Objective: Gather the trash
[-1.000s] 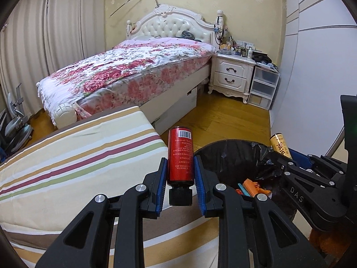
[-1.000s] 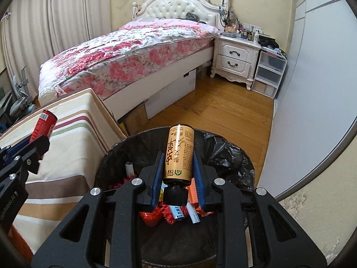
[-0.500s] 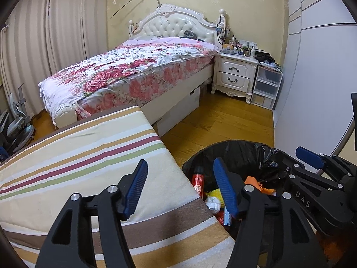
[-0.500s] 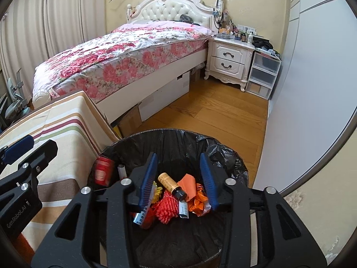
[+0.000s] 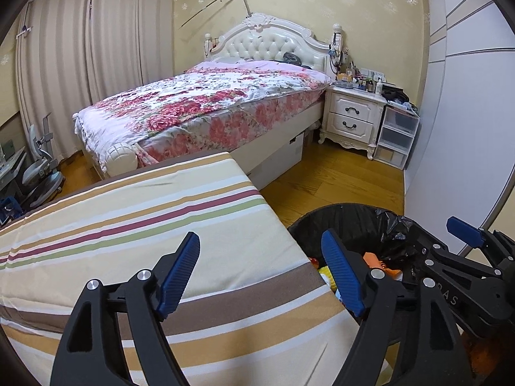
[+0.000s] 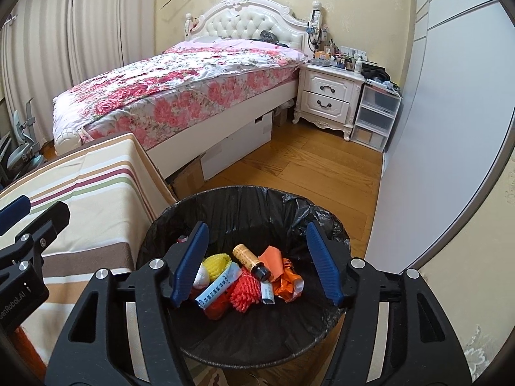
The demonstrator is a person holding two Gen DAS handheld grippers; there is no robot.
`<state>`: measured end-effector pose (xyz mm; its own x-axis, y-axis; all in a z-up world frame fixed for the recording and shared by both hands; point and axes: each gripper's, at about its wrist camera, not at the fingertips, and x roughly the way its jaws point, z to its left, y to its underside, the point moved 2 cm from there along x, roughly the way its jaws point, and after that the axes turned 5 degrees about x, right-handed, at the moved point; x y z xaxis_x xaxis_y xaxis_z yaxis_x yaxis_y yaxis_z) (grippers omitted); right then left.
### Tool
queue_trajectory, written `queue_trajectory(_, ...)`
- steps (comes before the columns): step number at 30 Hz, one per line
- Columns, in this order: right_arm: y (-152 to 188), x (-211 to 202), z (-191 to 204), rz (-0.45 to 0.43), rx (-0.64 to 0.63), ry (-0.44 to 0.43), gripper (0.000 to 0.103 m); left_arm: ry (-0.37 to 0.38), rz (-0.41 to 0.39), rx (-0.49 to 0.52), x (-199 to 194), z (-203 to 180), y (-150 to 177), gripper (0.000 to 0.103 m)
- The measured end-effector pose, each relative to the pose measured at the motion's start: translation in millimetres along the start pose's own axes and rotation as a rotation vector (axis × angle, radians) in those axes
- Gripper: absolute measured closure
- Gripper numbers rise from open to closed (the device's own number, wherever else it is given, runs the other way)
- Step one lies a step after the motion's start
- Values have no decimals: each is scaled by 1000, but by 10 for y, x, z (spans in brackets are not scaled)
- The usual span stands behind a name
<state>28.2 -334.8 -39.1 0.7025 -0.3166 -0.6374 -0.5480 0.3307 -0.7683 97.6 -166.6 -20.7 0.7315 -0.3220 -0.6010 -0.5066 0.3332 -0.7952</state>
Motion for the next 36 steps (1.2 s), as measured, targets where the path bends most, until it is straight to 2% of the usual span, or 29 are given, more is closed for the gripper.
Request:
queue_trajectory(12, 46, -346, 126, -52, -23, -22, 35, -45, -27, -32, -337, 174, 154, 25)
queue_trajectory(36, 64, -422, 147, -63, -29, -25, 35, -60, -43, -37, -423, 236, 184, 25)
